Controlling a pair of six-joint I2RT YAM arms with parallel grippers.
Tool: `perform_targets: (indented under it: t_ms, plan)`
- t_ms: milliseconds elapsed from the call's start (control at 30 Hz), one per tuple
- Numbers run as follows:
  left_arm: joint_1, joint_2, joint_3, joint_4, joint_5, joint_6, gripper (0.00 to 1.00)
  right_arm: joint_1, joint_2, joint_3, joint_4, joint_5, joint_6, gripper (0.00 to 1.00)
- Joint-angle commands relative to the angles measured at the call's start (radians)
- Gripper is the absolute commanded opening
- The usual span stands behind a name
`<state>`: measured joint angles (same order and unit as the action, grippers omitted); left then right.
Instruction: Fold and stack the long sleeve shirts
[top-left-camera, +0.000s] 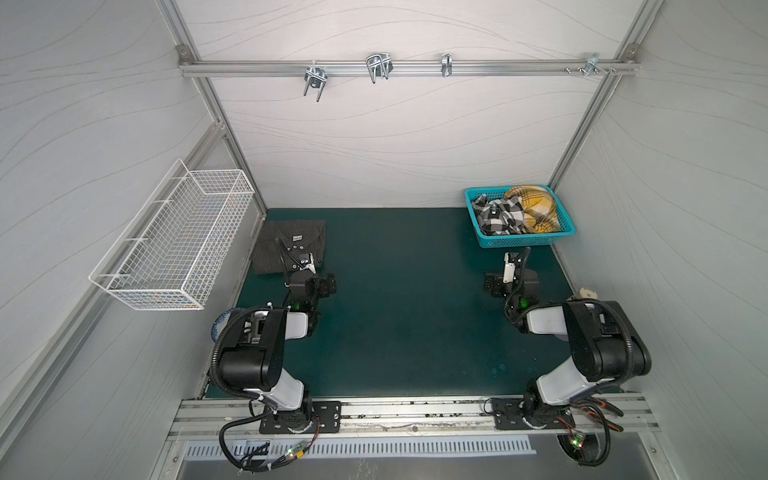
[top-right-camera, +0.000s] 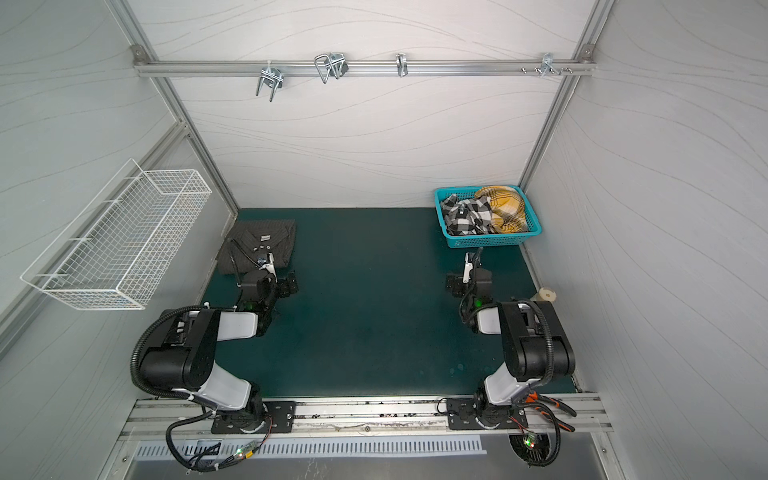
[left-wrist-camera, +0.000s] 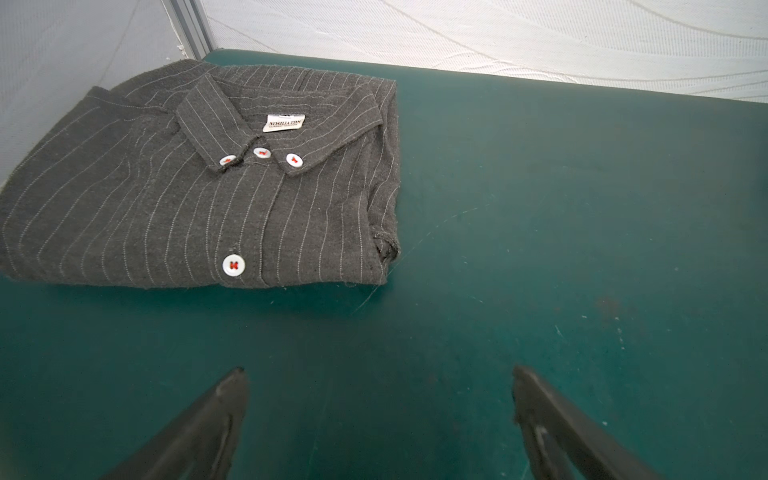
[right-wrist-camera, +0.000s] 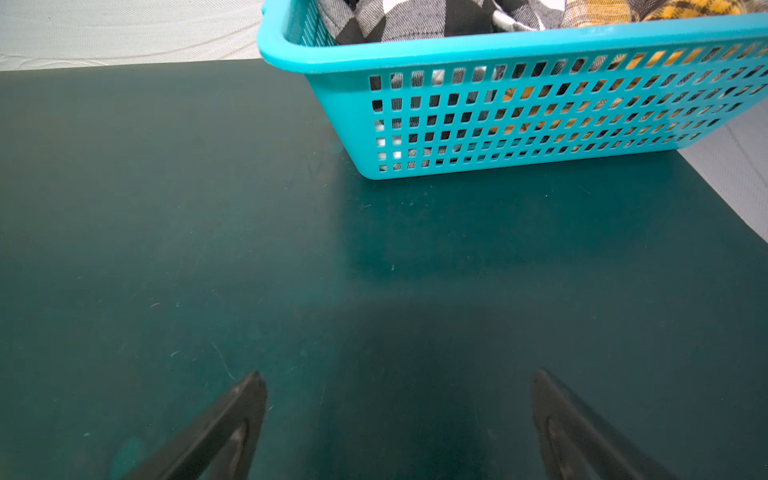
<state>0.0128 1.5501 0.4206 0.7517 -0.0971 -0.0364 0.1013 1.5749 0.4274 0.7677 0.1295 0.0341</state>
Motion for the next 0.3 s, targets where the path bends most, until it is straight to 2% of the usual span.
perform_targets:
  t_ms: [0,67,133,267]
  plan:
    - [0.001,0.008,0.029,0.038,-0.006,0.015,0.99,0.003,-0.005,0.017,0.02,-0.001,-0.017,0.99]
    - [0.0,0.008,0.028,0.038,-0.006,0.016,0.99,0.007,0.028,0.055,-0.012,-0.023,-0.029,0.99]
    - [-0.001,0.008,0.029,0.038,-0.006,0.016,0.99,-0.018,0.034,0.07,-0.04,-0.093,-0.023,0.99]
    - [0.0,0.004,0.024,0.043,-0.007,0.015,0.99,-0.004,-0.006,0.023,0.01,-0.069,-0.033,0.99]
